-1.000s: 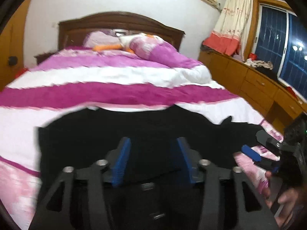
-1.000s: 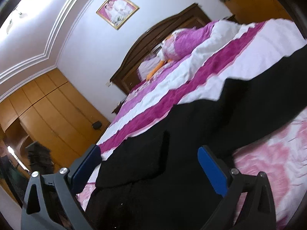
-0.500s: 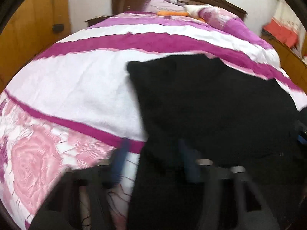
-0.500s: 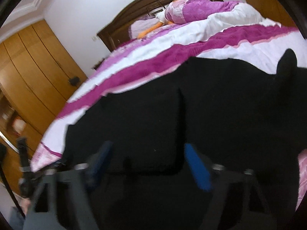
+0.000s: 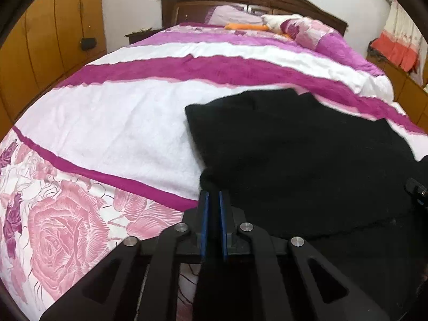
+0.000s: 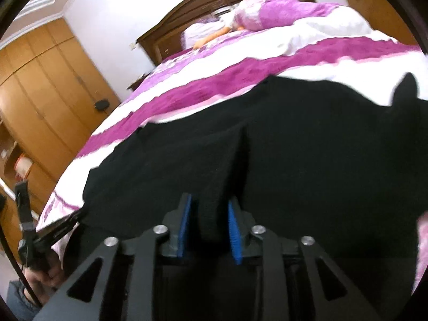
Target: Fold small clothes
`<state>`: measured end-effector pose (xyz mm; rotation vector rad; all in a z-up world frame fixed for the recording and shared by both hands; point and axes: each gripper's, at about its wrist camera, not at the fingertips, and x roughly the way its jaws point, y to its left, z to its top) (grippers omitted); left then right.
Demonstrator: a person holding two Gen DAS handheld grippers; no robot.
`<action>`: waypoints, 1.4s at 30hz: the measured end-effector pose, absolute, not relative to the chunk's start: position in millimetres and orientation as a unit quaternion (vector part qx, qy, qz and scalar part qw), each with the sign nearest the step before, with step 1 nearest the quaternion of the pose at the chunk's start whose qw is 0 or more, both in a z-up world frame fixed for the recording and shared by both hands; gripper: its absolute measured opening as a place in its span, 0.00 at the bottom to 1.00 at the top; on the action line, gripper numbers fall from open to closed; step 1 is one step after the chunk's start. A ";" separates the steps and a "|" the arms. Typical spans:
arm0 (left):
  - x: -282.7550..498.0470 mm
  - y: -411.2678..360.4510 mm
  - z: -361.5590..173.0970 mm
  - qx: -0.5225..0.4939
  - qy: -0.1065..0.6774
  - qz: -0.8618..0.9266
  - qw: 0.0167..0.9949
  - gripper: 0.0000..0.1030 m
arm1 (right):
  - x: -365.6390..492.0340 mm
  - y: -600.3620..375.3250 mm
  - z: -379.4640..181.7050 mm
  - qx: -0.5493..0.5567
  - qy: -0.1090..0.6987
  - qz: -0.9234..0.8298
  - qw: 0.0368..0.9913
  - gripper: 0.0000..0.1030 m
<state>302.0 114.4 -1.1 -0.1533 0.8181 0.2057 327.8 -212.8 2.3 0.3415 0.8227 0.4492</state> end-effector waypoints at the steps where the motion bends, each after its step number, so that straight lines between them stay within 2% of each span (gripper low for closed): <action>1: 298.5 114.5 1.9 -0.077 0.391 0.098 0.912 0.00 | 325.3 -223.0 4.7 0.178 0.388 0.217 0.878 0.28; 11: 274.3 109.3 22.1 -0.071 0.344 0.080 0.933 0.02 | 290.7 -398.3 17.6 0.266 0.341 0.088 0.897 0.28; 16: 269.0 118.3 23.4 -0.094 0.340 0.098 0.931 0.03 | 255.3 -530.3 -5.8 0.365 0.316 -0.017 0.876 0.40; 17: 268.2 119.7 23.7 -0.098 0.338 0.101 0.931 0.03 | 246.5 -557.0 -11.4 0.381 0.305 -0.040 0.872 0.46; 21: 265.5 123.4 23.7 -0.121 0.327 0.106 0.931 0.07 | 233.4 -616.0 -41.8 0.458 0.269 -0.049 0.846 0.42; 37: 270.2 125.2 23.0 -0.125 0.325 0.106 0.932 0.07 | 289.7 -658.6 -58.4 0.535 0.175 -0.026 0.826 0.42; 38: 270.7 127.2 22.3 -0.129 0.326 0.108 0.930 0.07 | 289.4 -659.2 -58.8 0.534 0.175 -0.026 0.826 0.38; 40: 271.0 130.3 21.7 -0.135 0.326 0.109 0.929 0.07 | 291.9 -660.1 -58.9 0.527 0.188 -0.039 0.828 0.15; 41: 270.9 131.0 21.7 -0.136 0.326 0.109 0.929 0.07 | 288.4 -662.4 -60.6 0.525 0.193 -0.048 0.828 0.09; 42: 270.8 131.6 21.9 -0.136 0.326 0.110 0.929 0.07 | 289.1 -661.4 -60.1 0.523 0.192 -0.052 0.829 0.09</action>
